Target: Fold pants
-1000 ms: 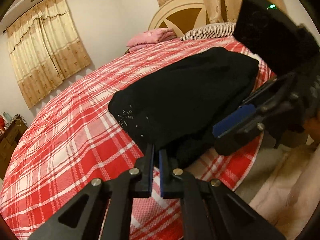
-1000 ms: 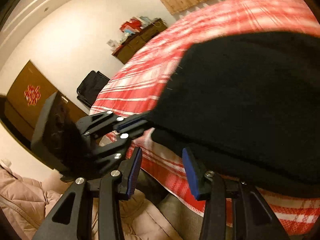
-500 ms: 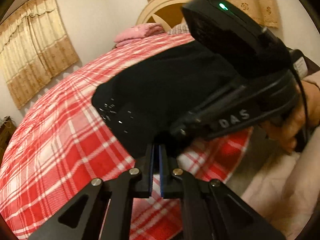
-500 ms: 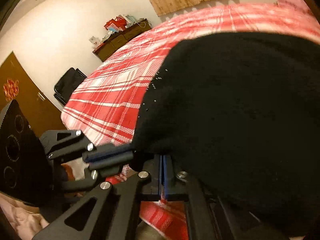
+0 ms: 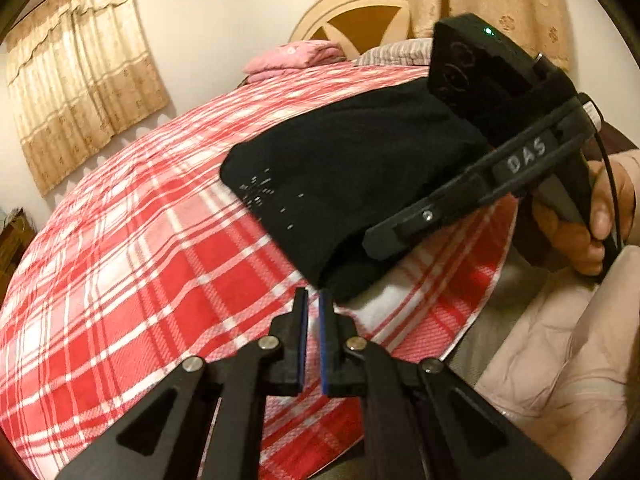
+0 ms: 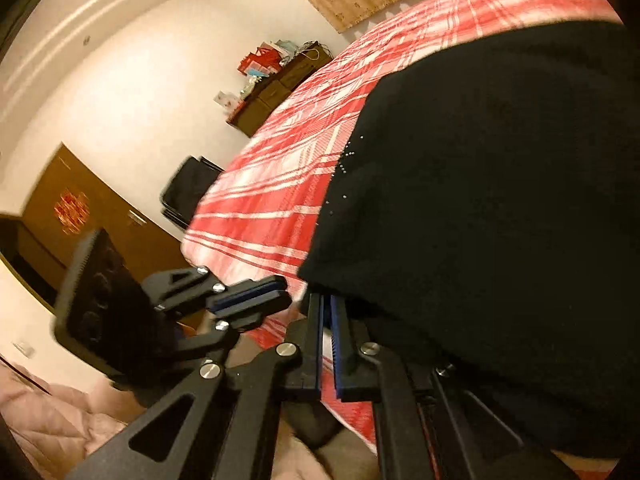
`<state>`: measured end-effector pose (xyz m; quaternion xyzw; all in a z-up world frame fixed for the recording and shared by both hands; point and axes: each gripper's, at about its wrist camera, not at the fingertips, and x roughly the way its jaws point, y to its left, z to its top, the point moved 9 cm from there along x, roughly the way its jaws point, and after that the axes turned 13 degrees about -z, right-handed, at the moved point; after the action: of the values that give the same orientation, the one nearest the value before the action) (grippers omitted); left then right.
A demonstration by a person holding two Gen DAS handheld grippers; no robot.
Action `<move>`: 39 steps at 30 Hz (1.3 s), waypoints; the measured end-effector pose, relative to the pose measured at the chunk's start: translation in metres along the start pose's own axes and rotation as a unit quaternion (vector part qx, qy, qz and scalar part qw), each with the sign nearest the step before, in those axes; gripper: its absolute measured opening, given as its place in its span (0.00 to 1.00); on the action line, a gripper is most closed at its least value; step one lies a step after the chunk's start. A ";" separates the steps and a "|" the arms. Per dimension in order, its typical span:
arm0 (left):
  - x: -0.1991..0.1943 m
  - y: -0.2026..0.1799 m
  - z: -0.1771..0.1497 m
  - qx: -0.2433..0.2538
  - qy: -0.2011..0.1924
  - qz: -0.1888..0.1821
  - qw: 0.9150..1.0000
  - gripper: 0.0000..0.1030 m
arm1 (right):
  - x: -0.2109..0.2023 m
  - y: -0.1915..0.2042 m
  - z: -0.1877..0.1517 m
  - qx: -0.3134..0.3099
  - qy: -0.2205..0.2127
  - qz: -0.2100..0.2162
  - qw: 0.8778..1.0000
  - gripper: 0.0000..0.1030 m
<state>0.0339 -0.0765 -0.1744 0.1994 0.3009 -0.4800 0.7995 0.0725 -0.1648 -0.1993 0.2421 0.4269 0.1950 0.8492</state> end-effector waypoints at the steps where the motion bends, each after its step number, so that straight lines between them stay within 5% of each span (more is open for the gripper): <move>1: 0.001 0.000 0.000 -0.002 -0.001 -0.001 1.000 0.05 | 0.002 0.001 0.002 0.008 0.002 0.010 1.000 0.04; 7: -0.006 0.011 0.005 -0.022 -0.014 -0.009 1.000 0.05 | 0.011 0.007 0.007 0.025 0.007 0.034 0.999 0.10; 8: -0.009 0.020 0.007 -0.031 -0.019 -0.008 0.999 0.05 | 0.011 0.009 0.007 0.028 0.005 0.039 0.999 0.15; 10: -0.017 0.041 0.013 -0.063 -0.032 -0.006 0.997 0.05 | 0.006 0.014 0.008 0.027 -0.003 0.055 0.998 0.43; 14: -0.020 0.067 0.024 -0.086 -0.041 0.002 0.995 0.05 | 0.006 0.025 0.008 -0.007 -0.007 0.024 1.000 0.56; 18: -0.009 0.076 0.036 -0.083 -0.037 0.000 0.996 0.07 | 0.013 0.026 0.018 0.019 -0.028 0.034 0.999 0.55; 20: -0.002 0.084 0.044 -0.090 -0.036 -0.017 0.995 0.11 | 0.023 0.018 0.023 0.046 -0.022 0.035 0.998 0.43; 22: 0.006 0.092 0.056 -0.094 -0.034 -0.029 0.995 0.16 | 0.033 0.012 0.023 0.069 -0.012 0.046 0.996 0.04; 27: 0.009 0.100 0.075 -0.103 -0.031 -0.049 0.993 0.45 | 0.026 0.028 0.017 0.010 -0.016 0.040 0.999 0.03; 32: 0.019 0.098 0.089 -0.085 -0.021 -0.044 0.995 0.46 | 0.020 0.037 0.005 -0.045 0.013 0.028 0.999 0.03; 35: 0.033 0.097 0.087 -0.090 -0.004 -0.040 0.995 0.46 | 0.040 0.017 -0.008 -0.022 0.056 0.007 0.998 0.03; 39: 0.053 0.096 0.076 -0.115 0.017 -0.038 0.992 0.46 | 0.034 0.019 -0.009 -0.027 0.052 0.017 0.998 0.03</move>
<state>0.1599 -0.1130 -0.1512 0.1026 0.3755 -0.4689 0.7928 0.0818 -0.1290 -0.2144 0.2159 0.4604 0.2334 0.8288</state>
